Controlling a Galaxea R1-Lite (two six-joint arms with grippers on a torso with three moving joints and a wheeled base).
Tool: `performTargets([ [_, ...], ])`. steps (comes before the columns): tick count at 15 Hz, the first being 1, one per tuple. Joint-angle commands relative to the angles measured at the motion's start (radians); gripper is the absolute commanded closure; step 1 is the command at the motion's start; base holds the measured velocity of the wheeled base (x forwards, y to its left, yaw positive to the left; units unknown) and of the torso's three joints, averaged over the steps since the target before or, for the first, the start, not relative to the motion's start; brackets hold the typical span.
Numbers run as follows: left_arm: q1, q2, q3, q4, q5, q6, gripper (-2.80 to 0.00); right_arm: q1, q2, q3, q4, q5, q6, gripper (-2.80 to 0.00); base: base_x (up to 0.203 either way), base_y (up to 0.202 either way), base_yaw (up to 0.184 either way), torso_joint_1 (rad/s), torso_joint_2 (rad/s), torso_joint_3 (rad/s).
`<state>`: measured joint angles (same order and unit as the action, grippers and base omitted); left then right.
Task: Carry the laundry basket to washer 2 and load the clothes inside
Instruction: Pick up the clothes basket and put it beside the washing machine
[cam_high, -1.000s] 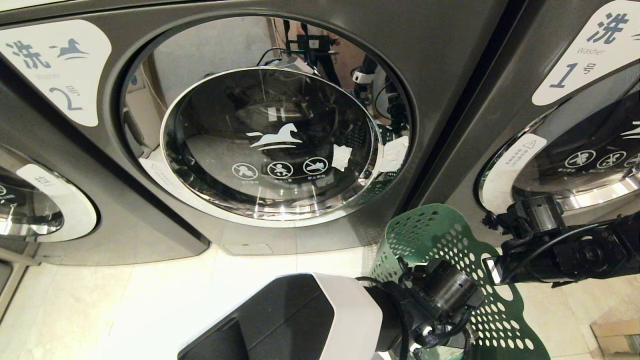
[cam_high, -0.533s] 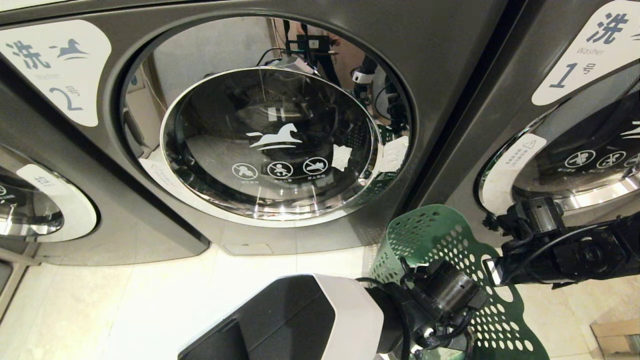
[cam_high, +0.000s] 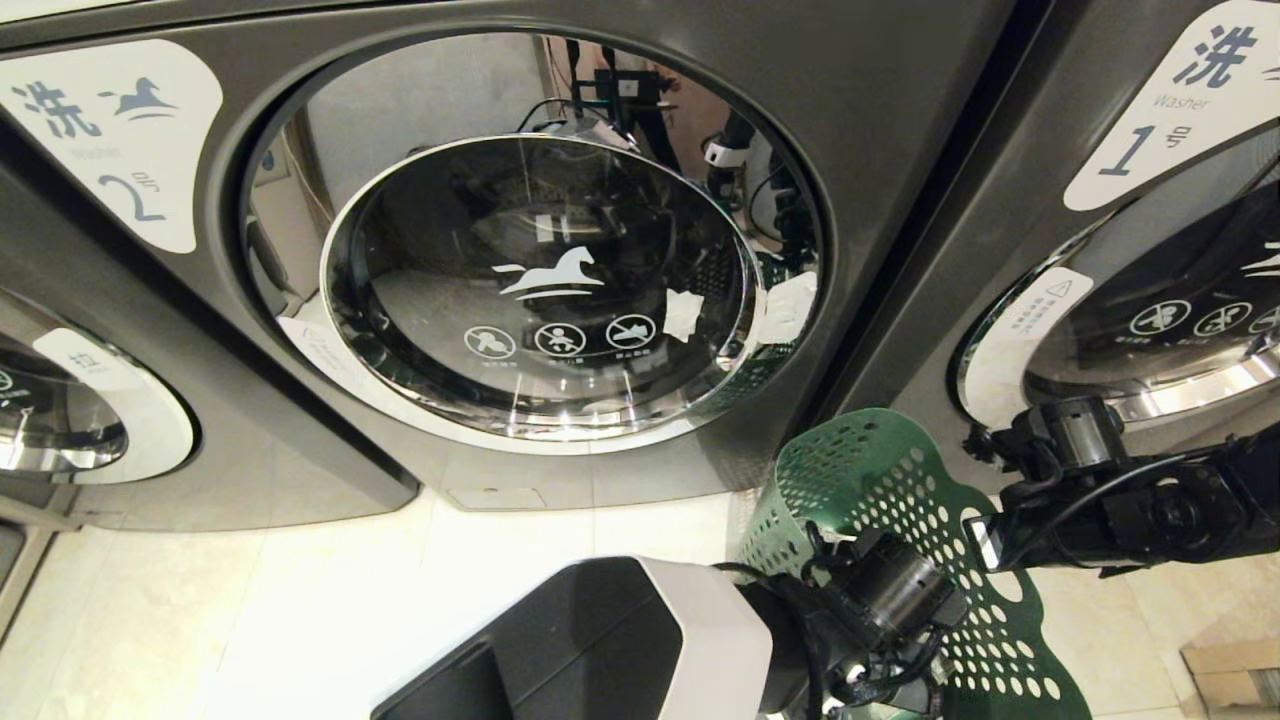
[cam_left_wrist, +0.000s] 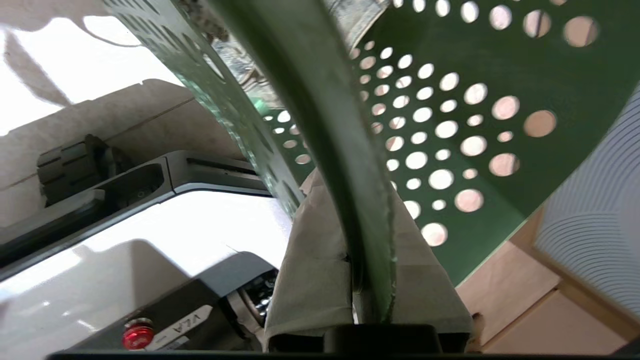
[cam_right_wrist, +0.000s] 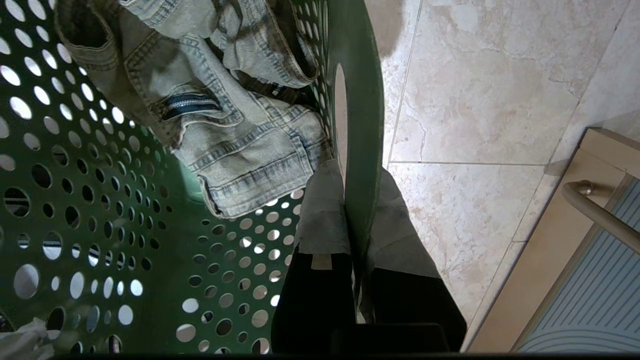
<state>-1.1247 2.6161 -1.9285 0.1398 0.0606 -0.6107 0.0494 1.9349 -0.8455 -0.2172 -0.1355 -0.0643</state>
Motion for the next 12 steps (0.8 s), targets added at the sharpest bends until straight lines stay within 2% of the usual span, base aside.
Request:
performTargets([
  [1, 0.000, 0.009, 0.000, 0.000, 0.002, 0.006, 0.00, 0.001, -0.002, 0.005, -0.004, -0.001, 0.000, 0.00, 0.000, 0.000, 0.000, 0.000, 0.00, 0.000],
  [2, 0.000, 0.010, 0.000, 0.000, 0.004, 0.014, 0.00, 0.000, -0.003, 0.005, -0.004, -0.001, -0.001, 0.00, 0.000, 0.000, 0.000, 0.000, 0.00, 0.000],
  [3, 0.000, 0.015, 0.000, -0.015, 0.004, 0.016, 0.00, 0.001, -0.005, 0.005, -0.004, -0.001, -0.004, -2.80, 0.000, 0.000, 0.000, 0.000, 0.00, 0.000],
  [4, 0.000, 0.020, 0.000, -0.048, 0.005, 0.016, -2.80, 0.001, -0.005, 0.005, -0.004, -0.001, -0.006, -2.80, 0.000, 0.000, 0.000, 0.000, 0.00, 0.000],
  [7, 0.000, 0.027, 0.000, -0.052, 0.030, 0.017, -2.80, 0.000, -0.001, 0.008, -0.003, -0.001, -0.006, -2.80, 0.000, 0.000, 0.000, 0.000, 0.00, 0.000],
  [12, 0.000, 0.023, 0.000, -0.048, 0.031, 0.017, -2.80, 0.000, 0.001, 0.005, -0.004, 0.001, -0.005, -2.80, 0.000, 0.000, 0.000, 0.000, 0.00, 0.000],
])
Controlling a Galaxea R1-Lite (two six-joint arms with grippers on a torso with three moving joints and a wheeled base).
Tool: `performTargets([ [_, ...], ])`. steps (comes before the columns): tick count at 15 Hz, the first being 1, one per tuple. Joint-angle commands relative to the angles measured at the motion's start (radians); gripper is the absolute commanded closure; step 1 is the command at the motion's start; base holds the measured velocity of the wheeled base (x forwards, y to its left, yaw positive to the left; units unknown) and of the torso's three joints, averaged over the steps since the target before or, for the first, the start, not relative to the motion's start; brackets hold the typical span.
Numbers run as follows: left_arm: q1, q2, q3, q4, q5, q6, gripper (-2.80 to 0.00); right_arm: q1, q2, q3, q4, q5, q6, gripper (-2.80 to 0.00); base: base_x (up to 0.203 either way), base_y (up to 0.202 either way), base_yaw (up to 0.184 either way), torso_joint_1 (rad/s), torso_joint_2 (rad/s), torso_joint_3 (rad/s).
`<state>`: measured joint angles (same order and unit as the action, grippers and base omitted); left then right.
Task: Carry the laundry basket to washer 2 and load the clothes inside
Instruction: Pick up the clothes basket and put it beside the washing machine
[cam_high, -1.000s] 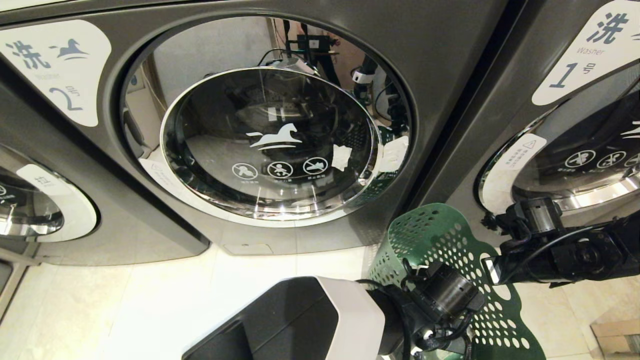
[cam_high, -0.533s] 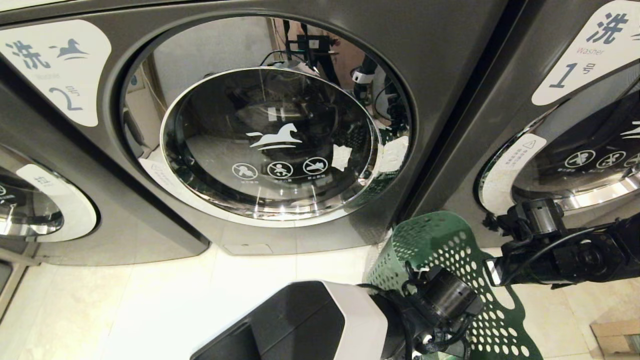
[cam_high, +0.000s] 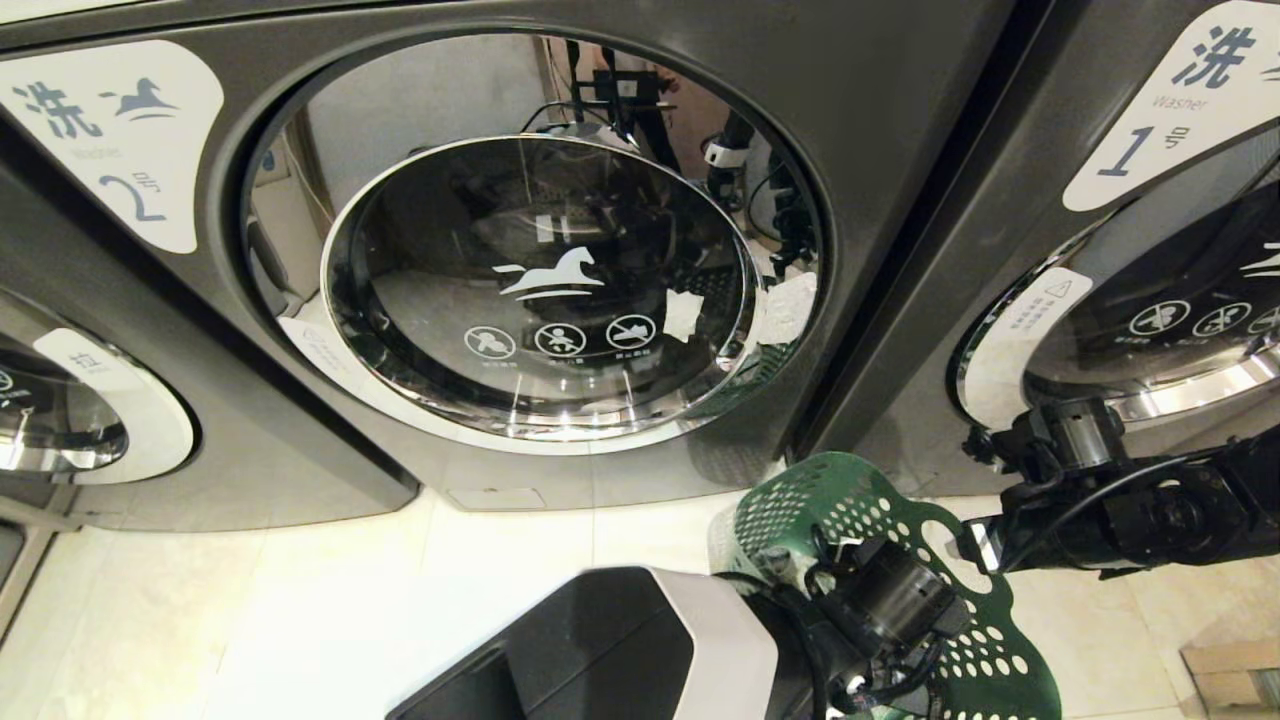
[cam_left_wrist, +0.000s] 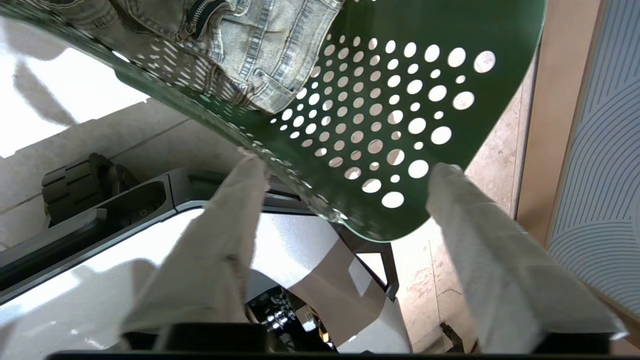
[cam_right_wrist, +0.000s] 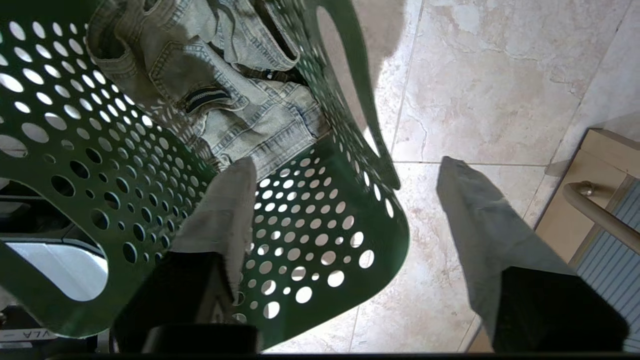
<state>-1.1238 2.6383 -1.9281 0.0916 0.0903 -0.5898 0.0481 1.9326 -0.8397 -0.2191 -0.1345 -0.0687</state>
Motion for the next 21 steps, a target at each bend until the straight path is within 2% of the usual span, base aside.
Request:
performTargets([
  [1, -0.001, -0.005, 0.000, 0.002, 0.002, -0.005, -2.80, 0.002, 0.001, 0.000, -0.001, -0.001, 0.000, -2.80, 0.000, 0.000, 0.000, 0.000, 0.00, 0.000],
  [9, -0.023, 0.005, 0.000, 0.001, 0.008, -0.007, -2.80, 0.003, -0.057, 0.038, 0.000, 0.001, -0.001, -2.80, 0.000, 0.000, 0.000, 0.000, 0.00, 0.000],
  [11, -0.023, 0.007, 0.000, 0.002, 0.053, -0.007, -2.80, 0.003, -0.074, 0.074, -0.004, 0.004, 0.002, -2.80, 0.000, 0.000, 0.000, 0.000, 0.00, 0.000],
  [15, -0.024, 0.013, 0.000, 0.020, 0.075, -0.007, -2.80, 0.003, -0.096, 0.148, -0.088, 0.001, 0.004, -2.80, 0.000, 0.000, 0.000, 0.000, 0.00, 0.000],
  [18, -0.027, -0.021, 0.000, 0.085, 0.098, -0.011, -2.80, 0.003, -0.109, 0.169, -0.092, 0.003, 0.009, -2.80, 0.000, 0.000, 0.000, 0.000, 0.00, 0.000],
  [21, -0.028, -0.059, 0.000, 0.092, 0.112, -0.012, -2.80, 0.003, -0.112, 0.168, -0.094, 0.008, 0.009, -2.80, 0.000, 0.000, 0.000, 0.000, 0.00, 0.000],
])
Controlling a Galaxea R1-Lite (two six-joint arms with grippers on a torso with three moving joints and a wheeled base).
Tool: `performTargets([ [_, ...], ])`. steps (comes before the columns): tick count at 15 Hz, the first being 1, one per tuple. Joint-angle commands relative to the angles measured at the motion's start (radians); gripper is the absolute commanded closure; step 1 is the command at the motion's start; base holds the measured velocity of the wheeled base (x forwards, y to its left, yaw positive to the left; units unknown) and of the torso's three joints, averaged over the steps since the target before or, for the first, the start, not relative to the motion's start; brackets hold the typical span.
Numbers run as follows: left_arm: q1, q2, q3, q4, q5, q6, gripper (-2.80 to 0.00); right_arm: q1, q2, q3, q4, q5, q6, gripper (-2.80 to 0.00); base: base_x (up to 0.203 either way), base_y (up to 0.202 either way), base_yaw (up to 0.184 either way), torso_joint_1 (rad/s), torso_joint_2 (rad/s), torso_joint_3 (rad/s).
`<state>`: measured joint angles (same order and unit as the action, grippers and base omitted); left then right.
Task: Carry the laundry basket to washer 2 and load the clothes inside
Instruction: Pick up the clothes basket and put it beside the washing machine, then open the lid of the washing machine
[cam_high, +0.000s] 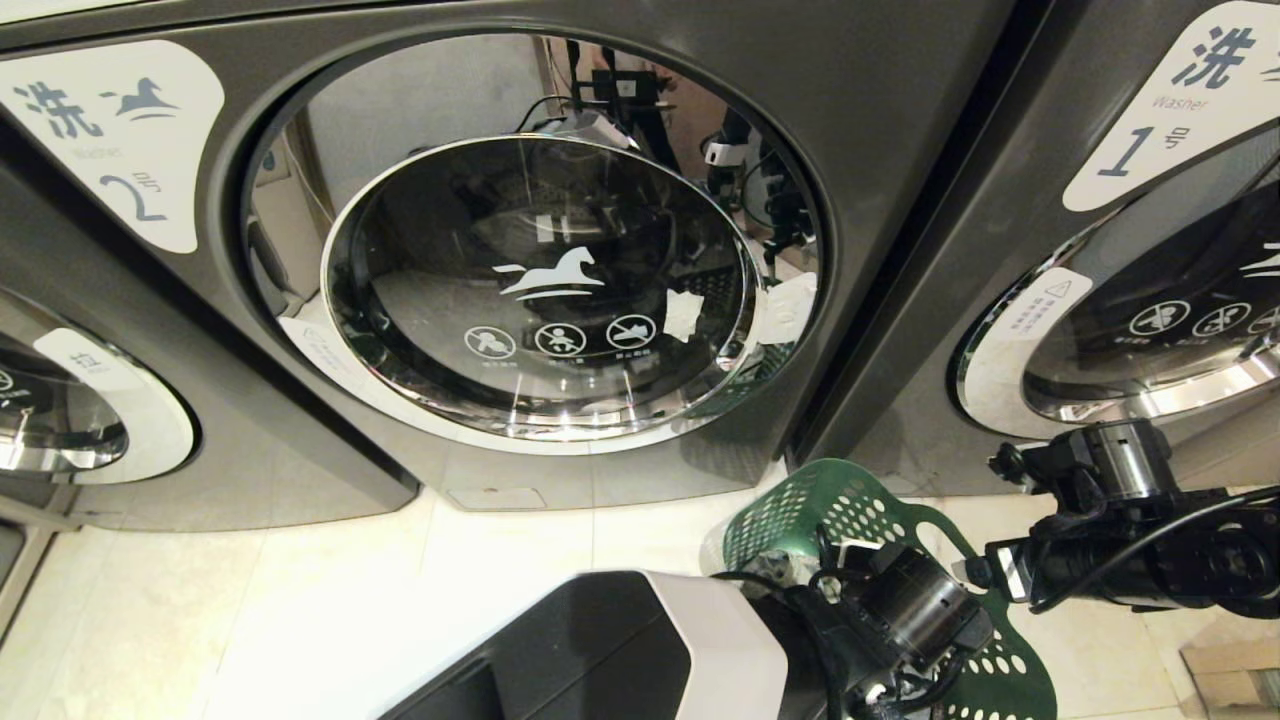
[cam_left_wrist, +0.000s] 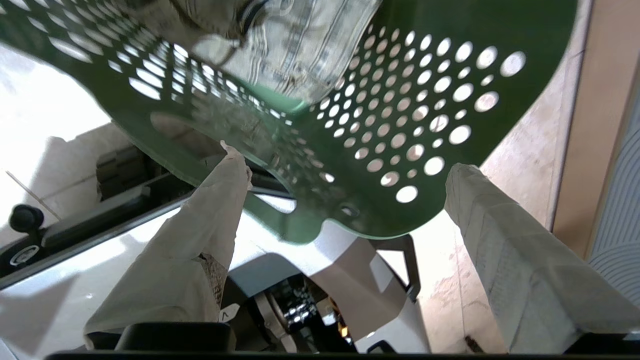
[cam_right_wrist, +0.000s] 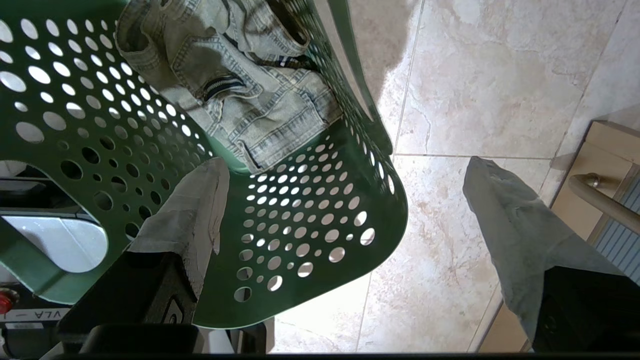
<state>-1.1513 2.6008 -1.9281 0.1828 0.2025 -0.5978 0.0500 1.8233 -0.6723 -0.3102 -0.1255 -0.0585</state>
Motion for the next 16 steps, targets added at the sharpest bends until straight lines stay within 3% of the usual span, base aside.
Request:
performTargets([
  [1, -0.001, -0.034, 0.000, 0.002, 0.009, -0.004, -2.80, 0.002, -0.018, 0.002, -0.003, 0.001, -0.001, -2.80, 0.000, 0.000, 0.000, 0.000, 0.00, 0.000],
  [6, -0.008, -0.111, 0.003, 0.076, 0.103, -0.014, -2.80, 0.013, -0.096, 0.078, -0.003, 0.000, -0.012, -2.80, 0.000, 0.000, 0.000, 0.000, 0.00, 0.000],
  [10, -0.008, -0.182, 0.008, 0.154, 0.119, -0.045, -2.80, 0.036, -0.187, 0.103, -0.003, 0.030, -0.008, -2.80, 0.000, 0.000, 0.000, 0.000, 0.00, 0.000],
  [12, -0.002, -0.233, 0.016, 0.205, 0.143, -0.068, -2.80, 0.082, -0.272, 0.112, -0.001, 0.095, -0.015, -2.80, 0.000, 0.000, 0.000, 0.000, 0.00, 0.000],
  [16, 0.044, -0.329, 0.085, 0.253, 0.153, -0.105, -2.80, 0.175, -0.373, 0.153, 0.039, 0.113, -0.030, -2.80, 0.000, 0.000, 0.000, 0.000, 0.00, 0.000],
])
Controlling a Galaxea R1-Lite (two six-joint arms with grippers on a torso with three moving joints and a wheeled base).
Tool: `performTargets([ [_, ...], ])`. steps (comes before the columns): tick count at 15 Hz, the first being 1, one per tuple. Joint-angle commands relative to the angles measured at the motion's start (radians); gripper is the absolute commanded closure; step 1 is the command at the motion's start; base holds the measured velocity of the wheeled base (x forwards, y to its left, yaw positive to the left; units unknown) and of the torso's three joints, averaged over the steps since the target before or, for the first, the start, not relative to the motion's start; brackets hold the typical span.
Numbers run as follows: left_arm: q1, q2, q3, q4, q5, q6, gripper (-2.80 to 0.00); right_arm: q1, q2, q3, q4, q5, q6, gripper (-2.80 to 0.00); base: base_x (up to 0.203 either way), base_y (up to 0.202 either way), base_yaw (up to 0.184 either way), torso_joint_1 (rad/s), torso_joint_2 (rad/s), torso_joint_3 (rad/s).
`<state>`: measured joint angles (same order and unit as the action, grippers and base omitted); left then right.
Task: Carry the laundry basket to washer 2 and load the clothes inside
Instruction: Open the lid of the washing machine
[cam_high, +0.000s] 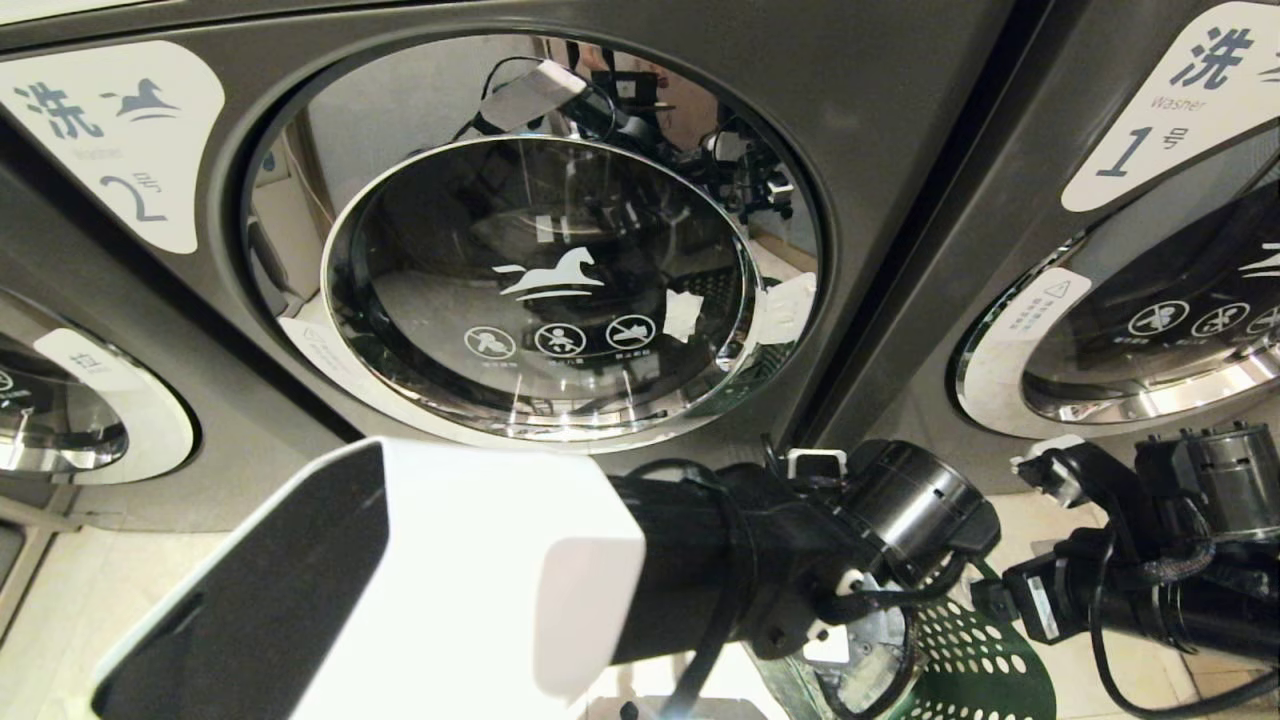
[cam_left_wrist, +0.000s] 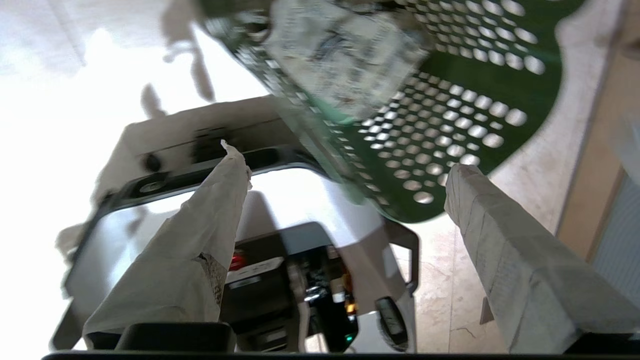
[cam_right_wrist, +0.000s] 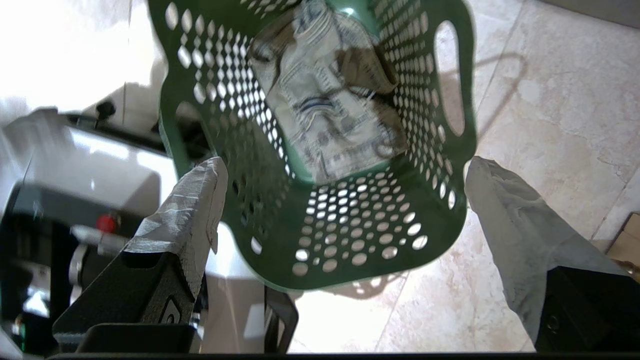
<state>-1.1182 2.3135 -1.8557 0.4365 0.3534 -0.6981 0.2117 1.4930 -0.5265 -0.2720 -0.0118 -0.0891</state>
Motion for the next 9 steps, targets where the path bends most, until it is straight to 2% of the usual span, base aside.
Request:
performTargets([
  [1, 0.034, -0.057, 0.019, 0.035, 0.003, -0.005, -2.80, 0.019, -0.058, 0.023, 0.012, 0.001, -0.009, -2.80, 0.000, 0.000, 0.000, 0.000, 0.00, 0.000],
  [4, 0.132, -0.115, 0.065, 0.196, 0.066, -0.035, -2.80, 0.021, -0.092, 0.097, 0.011, -0.002, -0.018, -2.80, 0.000, 0.000, 0.000, 0.000, 0.00, 0.000],
  [6, 0.178, -0.191, 0.165, 0.208, 0.077, -0.076, -2.80, 0.020, -0.148, 0.144, 0.012, -0.002, -0.020, -2.80, 0.000, 0.000, 0.000, 0.000, 0.00, 0.000],
  [8, 0.233, -0.280, 0.307, 0.182, 0.077, -0.088, -2.80, 0.020, -0.196, 0.178, 0.020, -0.008, -0.023, -2.80, 0.000, 0.000, 0.000, 0.000, 0.00, 0.000],
  [9, 0.265, -0.329, 0.385, 0.155, 0.077, -0.088, -2.80, 0.019, -0.201, 0.182, 0.029, -0.036, -0.023, -2.80, 0.000, 0.000, 0.000, 0.000, 0.00, 0.000],
])
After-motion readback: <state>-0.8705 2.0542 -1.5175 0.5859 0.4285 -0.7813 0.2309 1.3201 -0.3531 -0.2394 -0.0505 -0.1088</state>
